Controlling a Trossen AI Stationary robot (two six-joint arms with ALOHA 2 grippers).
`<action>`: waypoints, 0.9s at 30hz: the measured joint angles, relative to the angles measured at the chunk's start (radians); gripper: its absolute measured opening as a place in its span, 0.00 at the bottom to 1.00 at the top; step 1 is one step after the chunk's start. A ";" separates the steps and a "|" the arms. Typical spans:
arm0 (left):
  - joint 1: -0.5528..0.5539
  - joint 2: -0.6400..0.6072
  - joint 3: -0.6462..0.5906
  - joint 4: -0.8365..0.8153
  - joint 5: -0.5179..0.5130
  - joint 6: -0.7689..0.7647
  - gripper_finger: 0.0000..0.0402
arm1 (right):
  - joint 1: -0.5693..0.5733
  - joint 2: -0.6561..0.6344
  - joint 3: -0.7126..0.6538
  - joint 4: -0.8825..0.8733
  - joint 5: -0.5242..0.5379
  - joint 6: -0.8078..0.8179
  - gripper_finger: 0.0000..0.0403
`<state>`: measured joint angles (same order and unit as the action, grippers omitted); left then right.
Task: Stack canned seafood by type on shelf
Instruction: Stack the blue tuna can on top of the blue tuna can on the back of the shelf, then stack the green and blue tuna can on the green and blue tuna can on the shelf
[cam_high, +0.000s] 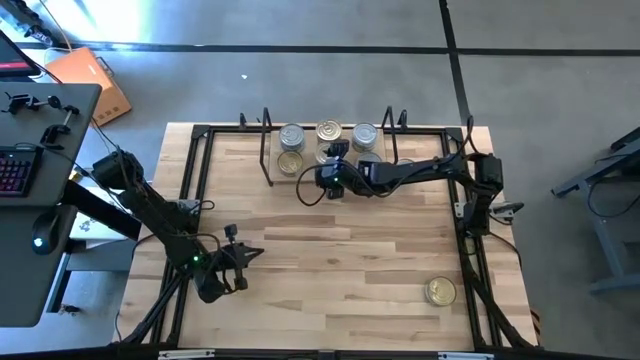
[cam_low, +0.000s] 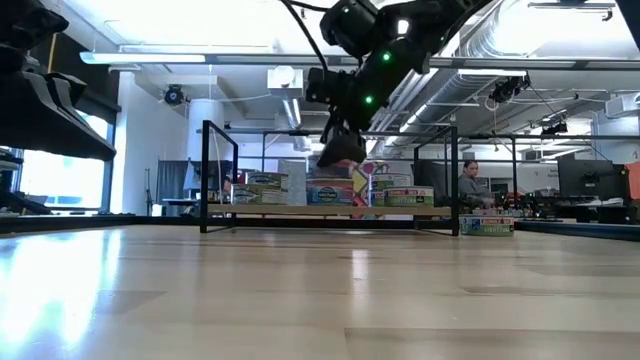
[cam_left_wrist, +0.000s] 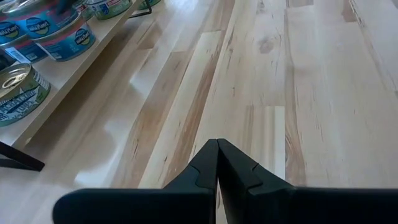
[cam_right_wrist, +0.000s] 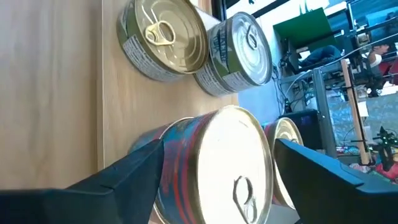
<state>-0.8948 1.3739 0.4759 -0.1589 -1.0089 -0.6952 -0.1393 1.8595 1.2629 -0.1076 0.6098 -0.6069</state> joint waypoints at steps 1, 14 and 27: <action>0.000 0.000 0.000 0.000 0.000 0.000 0.00 | 0.002 0.000 0.000 -0.001 0.000 0.000 0.75; 0.000 0.000 0.000 0.000 0.002 -0.010 0.00 | 0.135 -0.195 0.000 -0.245 -0.016 0.274 0.76; 0.012 0.000 0.001 0.011 -0.098 -0.010 0.00 | 0.648 -0.284 -0.003 -1.036 -0.547 1.515 0.48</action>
<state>-0.8824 1.3743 0.4767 -0.1478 -1.1072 -0.7050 0.5084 1.5753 1.2600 -1.1434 0.0629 0.9078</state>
